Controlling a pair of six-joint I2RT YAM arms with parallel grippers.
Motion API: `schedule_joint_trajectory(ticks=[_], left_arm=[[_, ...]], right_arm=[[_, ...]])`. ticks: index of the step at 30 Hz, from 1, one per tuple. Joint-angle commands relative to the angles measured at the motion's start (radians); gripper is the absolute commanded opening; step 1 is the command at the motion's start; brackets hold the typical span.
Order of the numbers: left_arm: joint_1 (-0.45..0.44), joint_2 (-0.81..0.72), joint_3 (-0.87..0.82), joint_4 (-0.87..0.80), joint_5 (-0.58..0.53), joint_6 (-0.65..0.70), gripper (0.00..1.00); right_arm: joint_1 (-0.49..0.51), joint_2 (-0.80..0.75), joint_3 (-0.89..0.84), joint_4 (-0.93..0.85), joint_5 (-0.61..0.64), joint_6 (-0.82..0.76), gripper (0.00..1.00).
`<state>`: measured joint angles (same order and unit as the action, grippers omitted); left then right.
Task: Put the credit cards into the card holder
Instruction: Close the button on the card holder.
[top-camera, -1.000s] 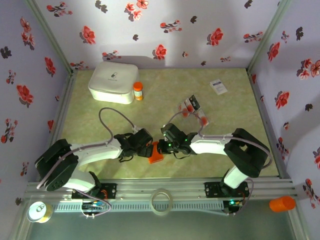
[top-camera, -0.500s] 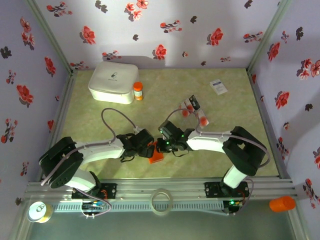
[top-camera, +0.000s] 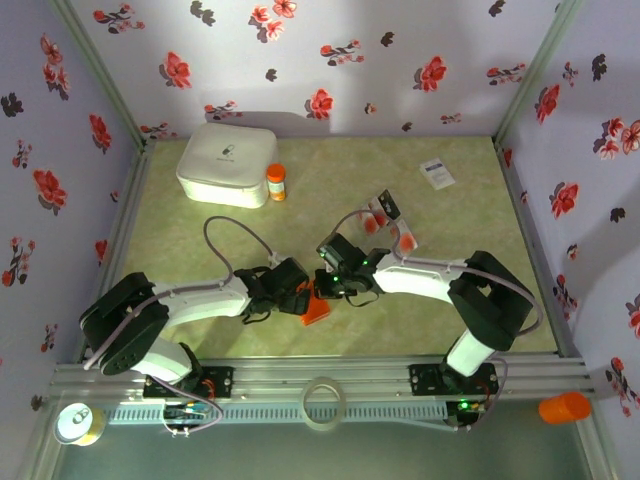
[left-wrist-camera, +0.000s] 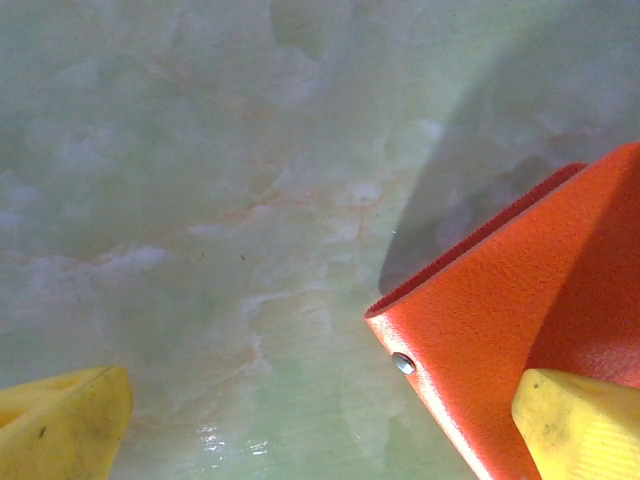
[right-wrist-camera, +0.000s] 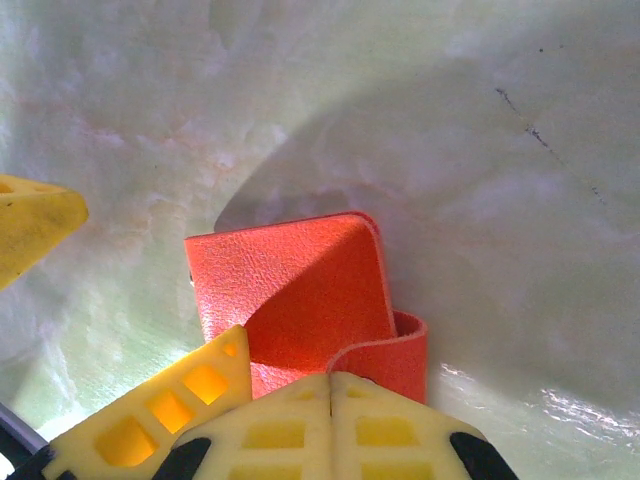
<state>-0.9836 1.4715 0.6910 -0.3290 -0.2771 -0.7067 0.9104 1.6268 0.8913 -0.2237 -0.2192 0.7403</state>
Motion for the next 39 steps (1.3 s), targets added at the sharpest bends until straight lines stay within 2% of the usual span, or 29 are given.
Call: schedule_joint_trajectory(ticks=[1,27,39], left_arm=[[-0.007,0.049,-0.022,-0.038,-0.005,0.006,1.0],[-0.009,0.055,-0.019,-0.041,-0.006,0.006,1.0],[-0.009,0.054,-0.019,-0.043,-0.006,0.008,1.0]], right_arm=[[-0.006,-0.031,-0.001,0.016,-0.021,-0.008,0.0],[-0.006,-0.015,-0.125,0.121,-0.048,0.043,0.0],[-0.005,-0.068,-0.188,0.135,-0.045,0.06,0.0]])
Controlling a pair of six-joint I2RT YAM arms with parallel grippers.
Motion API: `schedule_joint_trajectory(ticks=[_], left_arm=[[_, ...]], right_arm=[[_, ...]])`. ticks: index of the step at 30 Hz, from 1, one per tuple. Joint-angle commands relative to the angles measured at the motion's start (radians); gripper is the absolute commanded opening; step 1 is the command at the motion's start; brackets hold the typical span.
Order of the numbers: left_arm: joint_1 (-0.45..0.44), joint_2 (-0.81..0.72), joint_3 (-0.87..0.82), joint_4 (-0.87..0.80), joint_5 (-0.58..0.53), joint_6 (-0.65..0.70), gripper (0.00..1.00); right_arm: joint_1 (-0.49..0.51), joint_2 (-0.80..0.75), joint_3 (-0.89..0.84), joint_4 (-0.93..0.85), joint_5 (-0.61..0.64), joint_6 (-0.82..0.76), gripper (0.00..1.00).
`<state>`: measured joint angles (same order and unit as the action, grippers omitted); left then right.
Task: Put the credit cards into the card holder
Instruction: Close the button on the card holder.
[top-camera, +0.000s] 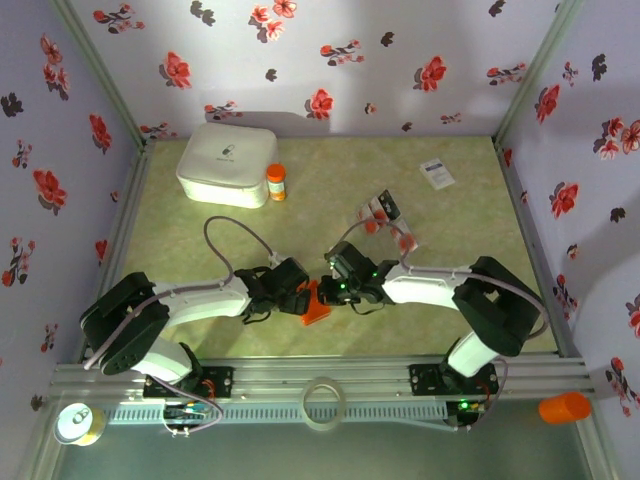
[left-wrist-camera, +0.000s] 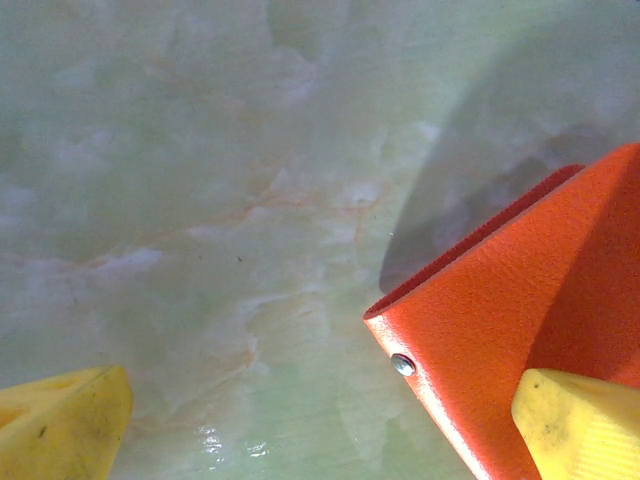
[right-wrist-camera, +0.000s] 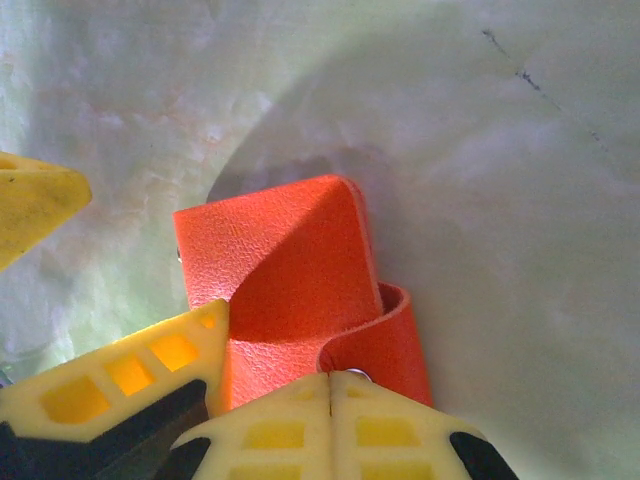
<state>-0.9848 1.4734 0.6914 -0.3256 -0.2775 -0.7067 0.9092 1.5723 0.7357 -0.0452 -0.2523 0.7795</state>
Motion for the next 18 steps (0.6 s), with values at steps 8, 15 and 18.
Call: schedule_joint_trajectory(ticks=[8,15,18], left_arm=[[-0.009,0.059,-0.018,-0.044,-0.005,0.006,1.0],[-0.008,0.06,-0.015,-0.045,-0.005,0.007,1.0],[-0.01,0.059,-0.013,-0.046,-0.005,0.006,1.0]], right_arm=[[-0.001,0.03,-0.021,-0.01,-0.033,0.029,0.0],[0.02,0.066,0.019,-0.018,-0.048,0.017,0.0],[0.029,0.072,0.019,-0.024,-0.041,0.016,0.0]])
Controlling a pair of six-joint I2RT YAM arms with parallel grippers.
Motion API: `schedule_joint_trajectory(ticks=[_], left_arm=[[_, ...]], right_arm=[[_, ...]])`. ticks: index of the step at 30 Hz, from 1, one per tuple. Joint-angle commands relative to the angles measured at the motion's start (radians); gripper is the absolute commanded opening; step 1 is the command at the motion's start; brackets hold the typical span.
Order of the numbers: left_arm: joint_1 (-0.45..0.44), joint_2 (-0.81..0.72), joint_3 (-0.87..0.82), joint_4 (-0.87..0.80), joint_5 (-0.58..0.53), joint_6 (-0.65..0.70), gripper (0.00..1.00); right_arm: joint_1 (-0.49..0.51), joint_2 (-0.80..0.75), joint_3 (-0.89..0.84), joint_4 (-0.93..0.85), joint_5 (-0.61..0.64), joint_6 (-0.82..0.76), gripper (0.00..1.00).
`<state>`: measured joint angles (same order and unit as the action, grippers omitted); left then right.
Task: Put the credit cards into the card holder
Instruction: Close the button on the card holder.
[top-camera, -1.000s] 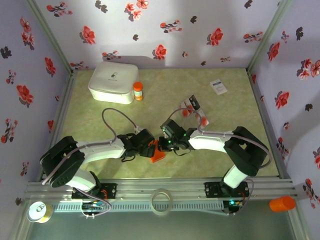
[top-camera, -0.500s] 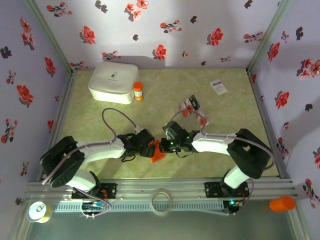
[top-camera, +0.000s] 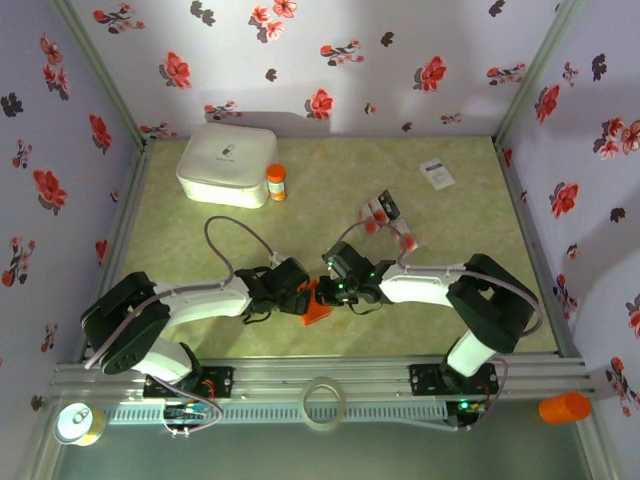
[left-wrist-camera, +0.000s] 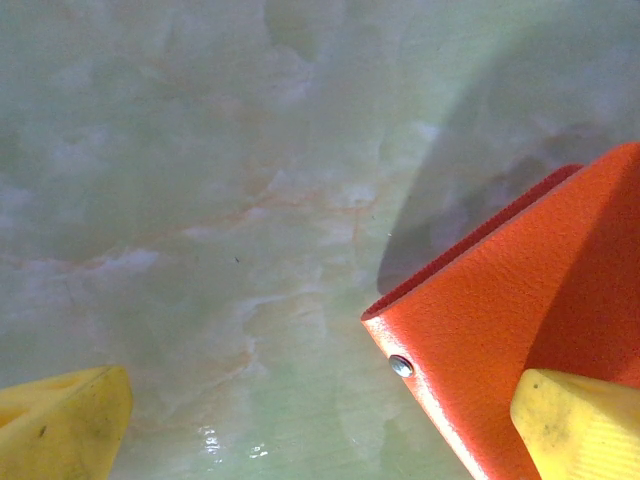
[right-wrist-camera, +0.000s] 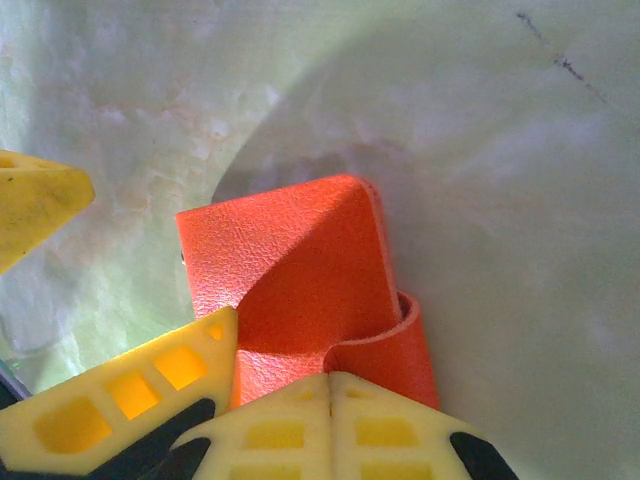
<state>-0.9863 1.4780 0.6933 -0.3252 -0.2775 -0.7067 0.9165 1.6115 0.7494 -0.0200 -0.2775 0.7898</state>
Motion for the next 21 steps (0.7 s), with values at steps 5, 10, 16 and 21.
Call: schedule_joint_trajectory(ticks=[5,10,16,21], left_arm=[[-0.009,0.05,-0.017,-0.047,-0.005,0.006,1.0],[-0.011,0.053,-0.017,-0.043,-0.005,0.006,1.0],[-0.011,0.056,-0.014,-0.044,-0.002,0.007,1.0],[-0.012,0.056,-0.013,-0.045,-0.002,0.007,1.0]], right_arm=[[0.018,0.027,-0.033,-0.045,0.004,0.022,0.0],[-0.011,0.024,-0.073,0.003,-0.012,0.057,0.0],[-0.021,-0.005,-0.045,0.016,-0.046,0.053,0.0],[-0.04,-0.035,0.011,-0.037,-0.051,0.026,0.0]])
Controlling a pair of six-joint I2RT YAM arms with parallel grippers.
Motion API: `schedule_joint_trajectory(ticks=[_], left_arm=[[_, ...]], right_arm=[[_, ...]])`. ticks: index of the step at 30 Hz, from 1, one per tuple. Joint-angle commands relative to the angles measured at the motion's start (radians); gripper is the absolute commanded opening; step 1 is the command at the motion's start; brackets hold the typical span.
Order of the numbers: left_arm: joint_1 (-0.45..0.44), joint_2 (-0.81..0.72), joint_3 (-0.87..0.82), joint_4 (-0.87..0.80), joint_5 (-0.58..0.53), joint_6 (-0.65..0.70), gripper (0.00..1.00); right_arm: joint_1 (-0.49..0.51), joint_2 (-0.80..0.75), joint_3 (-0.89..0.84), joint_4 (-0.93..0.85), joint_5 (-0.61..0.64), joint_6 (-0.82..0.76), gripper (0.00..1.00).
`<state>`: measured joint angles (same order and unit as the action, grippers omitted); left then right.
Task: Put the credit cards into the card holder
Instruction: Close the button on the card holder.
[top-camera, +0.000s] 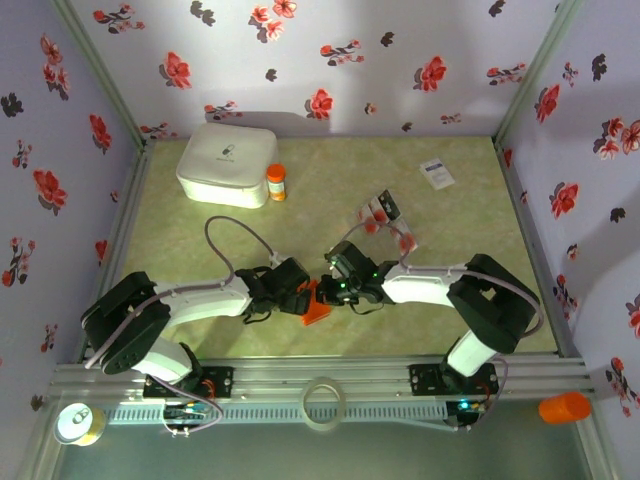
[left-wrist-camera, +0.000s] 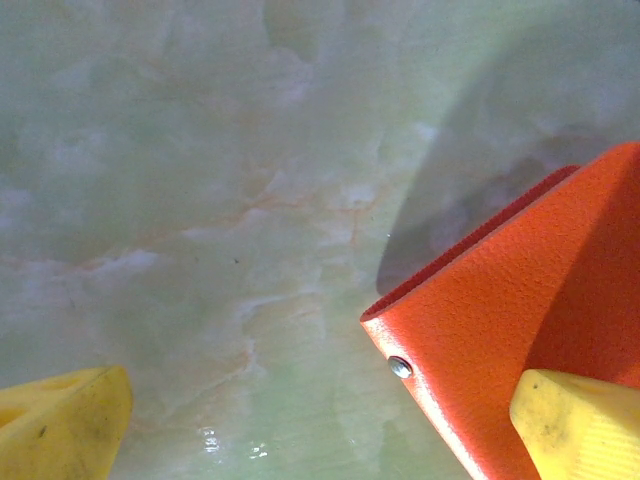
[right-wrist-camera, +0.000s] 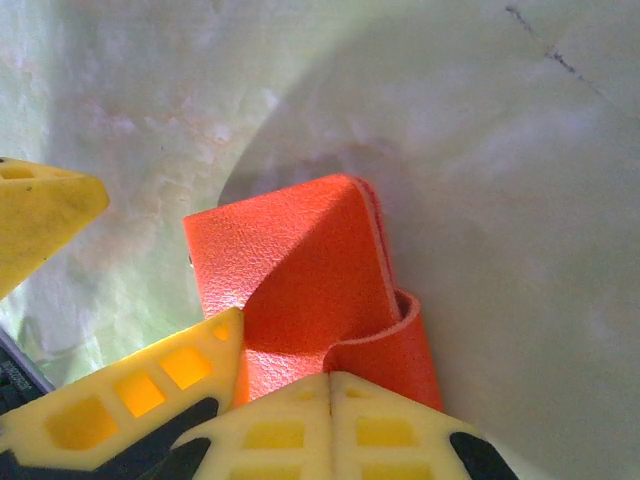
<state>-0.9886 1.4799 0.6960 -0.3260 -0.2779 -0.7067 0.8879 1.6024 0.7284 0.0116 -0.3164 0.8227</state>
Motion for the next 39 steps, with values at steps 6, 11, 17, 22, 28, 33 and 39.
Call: schedule_joint_trajectory(ticks=[6,11,17,22,28,33,39], left_arm=[[-0.01,0.056,-0.016,-0.044,-0.001,0.008,1.0],[-0.01,0.057,-0.015,-0.043,-0.001,0.008,1.0],[-0.01,0.059,-0.016,-0.042,-0.001,0.007,1.0],[-0.01,0.059,-0.02,-0.042,-0.001,0.004,1.0],[-0.011,0.056,-0.023,-0.04,0.0,0.003,1.0],[-0.011,0.06,-0.022,-0.039,-0.001,0.005,1.0],[-0.01,0.065,-0.019,-0.038,0.0,0.005,1.0]], right_arm=[[-0.032,-0.043,0.05,-0.093,-0.006,-0.015,0.0],[-0.036,-0.036,0.049,-0.089,-0.011,-0.016,0.0],[-0.037,-0.005,0.055,-0.066,-0.035,-0.011,0.0],[-0.037,0.023,0.051,-0.037,-0.059,-0.002,0.0],[-0.035,0.024,0.01,-0.005,-0.062,0.017,0.0],[-0.034,0.004,-0.038,0.009,-0.055,0.033,0.0],[-0.035,-0.021,-0.091,0.016,-0.035,0.044,0.0]])
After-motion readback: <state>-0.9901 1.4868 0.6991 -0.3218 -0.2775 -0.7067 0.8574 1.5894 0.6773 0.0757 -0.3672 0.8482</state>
